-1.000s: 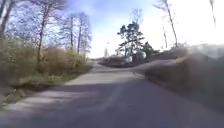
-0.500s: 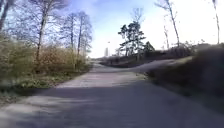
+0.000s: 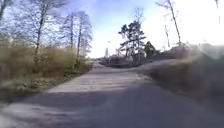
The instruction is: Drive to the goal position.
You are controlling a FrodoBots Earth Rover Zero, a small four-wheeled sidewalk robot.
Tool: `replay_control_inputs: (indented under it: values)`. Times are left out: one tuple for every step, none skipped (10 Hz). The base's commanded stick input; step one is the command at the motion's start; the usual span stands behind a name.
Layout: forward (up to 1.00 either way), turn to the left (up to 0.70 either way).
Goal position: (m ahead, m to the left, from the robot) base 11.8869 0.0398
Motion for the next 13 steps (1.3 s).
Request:
replay_control_inputs:
  values:
    - [1.00, 0.00]
    - [1.00, 0.00]
    - [1.00, 0.00]
    - [1.00, 0.00]
    - [1.00, 0.00]
    - [1.00, 0.00]
    - [1.00, 0.00]
    - [1.00, 0.00]
    - [1.00, 0.00]
    - [1.00, 0.00]
    - [1.00, 0.00]
    - [1.00, 0.00]
    - [1.00, 0.00]
